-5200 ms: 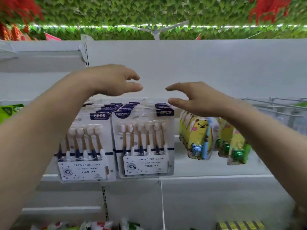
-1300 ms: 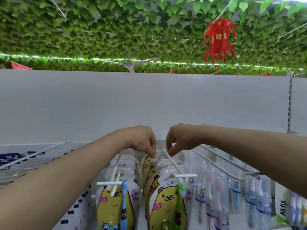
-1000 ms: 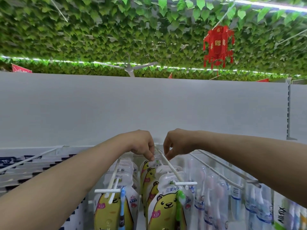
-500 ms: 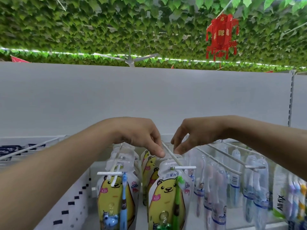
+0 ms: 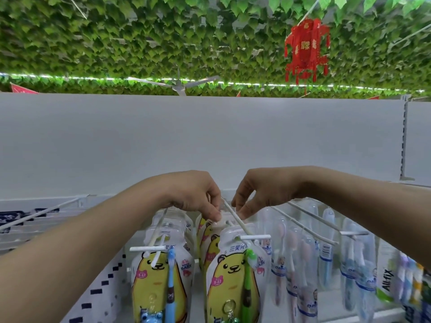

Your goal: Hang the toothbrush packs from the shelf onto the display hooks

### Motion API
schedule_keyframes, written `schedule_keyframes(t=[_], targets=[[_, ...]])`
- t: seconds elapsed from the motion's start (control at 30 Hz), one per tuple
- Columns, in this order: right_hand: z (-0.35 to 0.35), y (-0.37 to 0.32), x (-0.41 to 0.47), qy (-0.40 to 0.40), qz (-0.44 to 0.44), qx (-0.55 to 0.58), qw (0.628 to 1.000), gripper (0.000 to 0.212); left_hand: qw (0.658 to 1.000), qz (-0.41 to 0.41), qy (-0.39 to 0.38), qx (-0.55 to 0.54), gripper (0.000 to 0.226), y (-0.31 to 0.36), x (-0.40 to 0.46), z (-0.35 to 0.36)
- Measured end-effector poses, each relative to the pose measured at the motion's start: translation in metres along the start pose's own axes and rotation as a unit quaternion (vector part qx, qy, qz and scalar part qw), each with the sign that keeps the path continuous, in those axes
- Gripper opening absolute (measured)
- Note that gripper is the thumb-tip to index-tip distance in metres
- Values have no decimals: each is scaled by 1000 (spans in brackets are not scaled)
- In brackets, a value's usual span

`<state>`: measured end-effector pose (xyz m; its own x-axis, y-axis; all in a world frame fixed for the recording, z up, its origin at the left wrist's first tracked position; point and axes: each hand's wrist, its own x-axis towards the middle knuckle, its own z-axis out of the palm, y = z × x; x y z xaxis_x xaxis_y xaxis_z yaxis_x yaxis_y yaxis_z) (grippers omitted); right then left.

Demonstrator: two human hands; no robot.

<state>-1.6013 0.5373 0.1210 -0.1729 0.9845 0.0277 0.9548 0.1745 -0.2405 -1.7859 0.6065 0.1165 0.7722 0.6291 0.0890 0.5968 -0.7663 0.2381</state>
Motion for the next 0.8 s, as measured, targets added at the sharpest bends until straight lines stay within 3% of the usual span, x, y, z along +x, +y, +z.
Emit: schedule_keyframes(t=[0.1, 0.8], targets=[[0, -1, 12, 17, 18, -22, 999, 27, 1000, -15, 6, 2, 13, -8, 11, 0], [0, -2, 6, 65, 10, -21, 998, 25, 999, -37, 17, -3, 17, -6, 5, -3]])
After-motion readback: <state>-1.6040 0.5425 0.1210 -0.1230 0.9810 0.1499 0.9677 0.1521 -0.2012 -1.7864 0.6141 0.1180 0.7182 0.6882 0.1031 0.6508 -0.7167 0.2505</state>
